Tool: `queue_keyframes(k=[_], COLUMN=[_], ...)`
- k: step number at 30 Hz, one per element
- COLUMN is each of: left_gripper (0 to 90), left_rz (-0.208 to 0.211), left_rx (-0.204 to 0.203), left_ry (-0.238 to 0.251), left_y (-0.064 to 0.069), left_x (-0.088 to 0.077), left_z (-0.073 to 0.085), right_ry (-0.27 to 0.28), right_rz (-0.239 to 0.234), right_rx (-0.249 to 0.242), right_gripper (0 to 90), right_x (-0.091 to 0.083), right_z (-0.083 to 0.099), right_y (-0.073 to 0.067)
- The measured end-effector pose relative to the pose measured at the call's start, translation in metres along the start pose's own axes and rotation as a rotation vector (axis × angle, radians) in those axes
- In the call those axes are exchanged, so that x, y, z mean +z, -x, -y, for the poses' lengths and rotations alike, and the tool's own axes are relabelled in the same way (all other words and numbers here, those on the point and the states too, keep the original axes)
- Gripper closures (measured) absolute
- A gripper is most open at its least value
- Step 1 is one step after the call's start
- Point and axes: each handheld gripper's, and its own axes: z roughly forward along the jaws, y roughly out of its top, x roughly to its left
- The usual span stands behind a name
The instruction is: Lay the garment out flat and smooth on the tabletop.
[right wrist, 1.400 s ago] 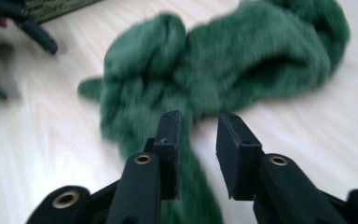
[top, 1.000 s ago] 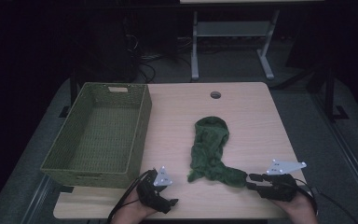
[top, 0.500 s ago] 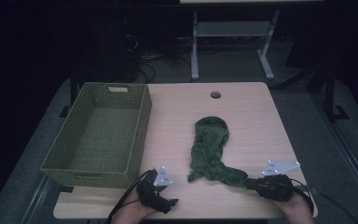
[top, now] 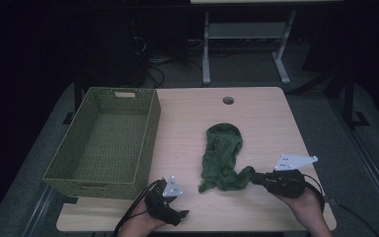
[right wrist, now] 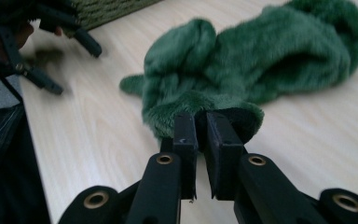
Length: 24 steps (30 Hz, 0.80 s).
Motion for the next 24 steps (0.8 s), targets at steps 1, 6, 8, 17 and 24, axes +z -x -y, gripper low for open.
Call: queue_keyframes(k=[1, 6, 8, 17, 24], left_gripper=[17.7, 17.6, 17.7, 17.7, 17.6], left_rz=[0.001, 0.001, 0.002, 0.004, 0.002], left_rx=[0.005, 0.009, 0.006, 0.005, 0.011], left_ry=[-0.004, 0.000, -0.001, 0.001, -0.004], left_y=[0.000, -0.001, -0.001, 0.000, -0.001], left_x=[0.000, 0.000, 0.000, 0.000, -0.001], left_z=[0.000, 0.000, 0.000, 0.001, 0.000], right_ry=[0.004, -0.016, -0.017, -0.080, -0.031], right_rz=[0.002, 0.028, 0.044, 0.104, 0.157], right_rx=[-0.008, -0.018, -0.010, -0.018, -0.016], right_gripper=[83.1, 83.2, 83.1, 78.1, 68.3], right_x=[0.003, 0.026, 0.036, 0.082, 0.086], right_z=[-0.004, -0.021, -0.028, -0.042, -0.048], right_y=[0.000, 0.008, 0.012, 0.020, 0.025])
